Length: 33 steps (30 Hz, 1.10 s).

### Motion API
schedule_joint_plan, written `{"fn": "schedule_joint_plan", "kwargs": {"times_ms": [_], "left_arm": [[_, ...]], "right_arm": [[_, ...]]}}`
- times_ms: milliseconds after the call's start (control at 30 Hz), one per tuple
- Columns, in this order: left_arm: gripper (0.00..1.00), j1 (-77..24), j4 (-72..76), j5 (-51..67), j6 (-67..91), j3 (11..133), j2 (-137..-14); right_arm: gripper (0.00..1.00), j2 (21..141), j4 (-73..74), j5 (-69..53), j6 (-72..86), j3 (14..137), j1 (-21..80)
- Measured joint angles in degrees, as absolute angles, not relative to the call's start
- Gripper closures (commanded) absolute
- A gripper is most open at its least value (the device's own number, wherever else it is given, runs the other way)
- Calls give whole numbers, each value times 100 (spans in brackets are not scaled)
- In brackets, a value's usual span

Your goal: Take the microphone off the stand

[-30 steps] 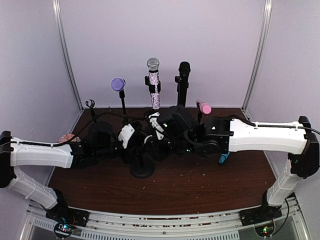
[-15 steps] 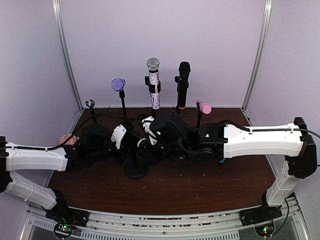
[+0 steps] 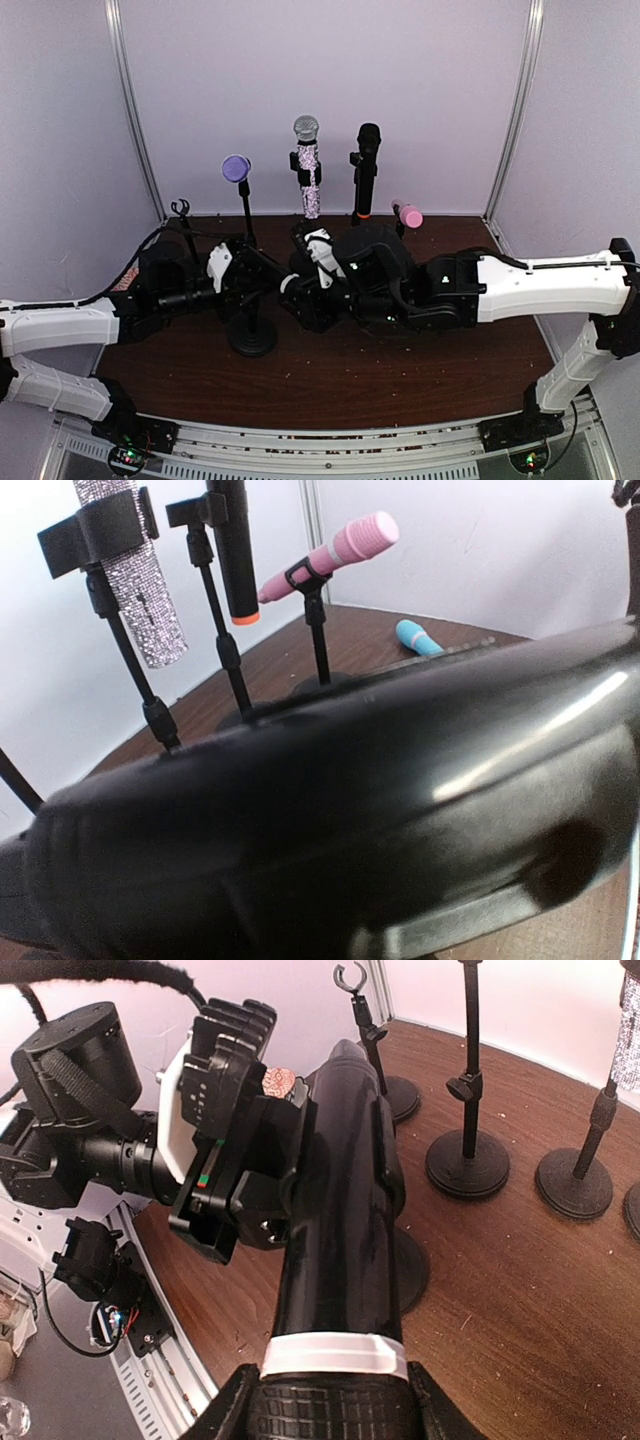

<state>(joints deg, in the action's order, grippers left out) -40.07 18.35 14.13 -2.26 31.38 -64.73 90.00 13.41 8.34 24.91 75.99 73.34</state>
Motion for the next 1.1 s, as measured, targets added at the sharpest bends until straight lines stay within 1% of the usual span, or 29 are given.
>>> {"fn": "schedule_joint_plan", "kwargs": {"times_ms": [300, 367, 533, 667, 767, 933, 1033, 1067, 1100], "left_arm": [[100, -3286, 1935, 1662, -475, 2875, -6298], [100, -3068, 1859, 1398, -416, 2842, -6274], [100, -2394, 1730, 657, -246, 2834, -6222], [100, -2086, 1603, 569, -263, 2838, -6136], [100, -1903, 1577, 672, -294, 2840, -6128], [100, -1452, 1494, 1011, -499, 2888, -6134], [100, -1181, 1431, 1166, -690, 2961, -6178], [98, -1103, 1428, 1205, -764, 2980, -6204], [92, -1055, 1428, 1236, -814, 2991, -6222]], "right_arm": [[100, 8873, 1352, 528, 2530, 7424, 7334], [100, 8737, 1562, 447, 2523, 7389, 7352], [100, 7959, 2403, 482, 2526, 7207, 7463], [100, 7378, 2655, 674, 2622, 6871, 7389], [100, 7192, 2871, 882, 2899, 6578, 7166], [100, 7081, 3411, 1284, 3599, 5975, 6469], [100, 6775, 3673, 1479, 4003, 5535, 6134], [100, 6659, 3734, 1542, 4132, 5411, 6049], [100, 6560, 3795, 1586, 4241, 5312, 5979]]}}
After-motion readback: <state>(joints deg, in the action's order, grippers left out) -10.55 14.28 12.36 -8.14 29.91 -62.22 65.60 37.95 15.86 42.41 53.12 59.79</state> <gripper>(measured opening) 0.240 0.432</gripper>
